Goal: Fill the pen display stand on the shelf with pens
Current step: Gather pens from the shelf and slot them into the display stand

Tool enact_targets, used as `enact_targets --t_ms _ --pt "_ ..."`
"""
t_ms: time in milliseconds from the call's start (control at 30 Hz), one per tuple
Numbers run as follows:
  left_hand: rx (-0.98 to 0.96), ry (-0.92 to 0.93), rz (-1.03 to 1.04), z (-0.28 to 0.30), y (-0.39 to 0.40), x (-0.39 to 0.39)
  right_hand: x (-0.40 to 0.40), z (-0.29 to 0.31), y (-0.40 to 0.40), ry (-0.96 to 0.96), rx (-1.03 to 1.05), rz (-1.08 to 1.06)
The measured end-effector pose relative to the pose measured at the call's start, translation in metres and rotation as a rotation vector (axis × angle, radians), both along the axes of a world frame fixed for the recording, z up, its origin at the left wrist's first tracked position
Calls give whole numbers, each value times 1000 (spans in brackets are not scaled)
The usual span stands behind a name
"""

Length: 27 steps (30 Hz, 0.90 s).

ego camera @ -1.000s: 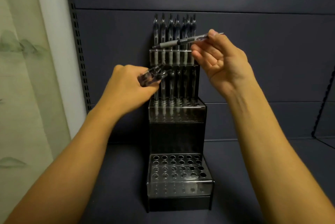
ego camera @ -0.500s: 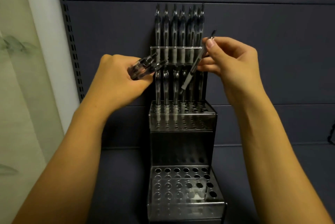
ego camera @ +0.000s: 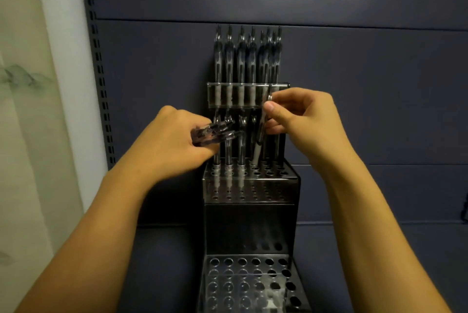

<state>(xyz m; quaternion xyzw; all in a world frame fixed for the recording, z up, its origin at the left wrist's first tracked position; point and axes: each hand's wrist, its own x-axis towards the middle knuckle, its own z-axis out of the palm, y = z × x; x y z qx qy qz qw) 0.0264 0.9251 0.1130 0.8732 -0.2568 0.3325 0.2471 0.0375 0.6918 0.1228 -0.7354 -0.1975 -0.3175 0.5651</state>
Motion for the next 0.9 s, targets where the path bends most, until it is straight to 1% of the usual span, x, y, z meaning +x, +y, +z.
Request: enact_targets --t_ms 200,367,467,600,900 --pt "61 67 -29 1 -2 -8 -11 3 5 -32 -78 -88" --pt "48 104 -49 3 -2 -13 -13 2 10 -57 -154 -167" --pt "46 119 -48 4 -1 -15 -11 -1 17 0 -227 -173" --pt "50 146 -45 6 -1 -18 -9 -3 19 83 -305 -233" --pt "57 199 -26 6 -2 -18 -16 0 14 165 -373 -275"
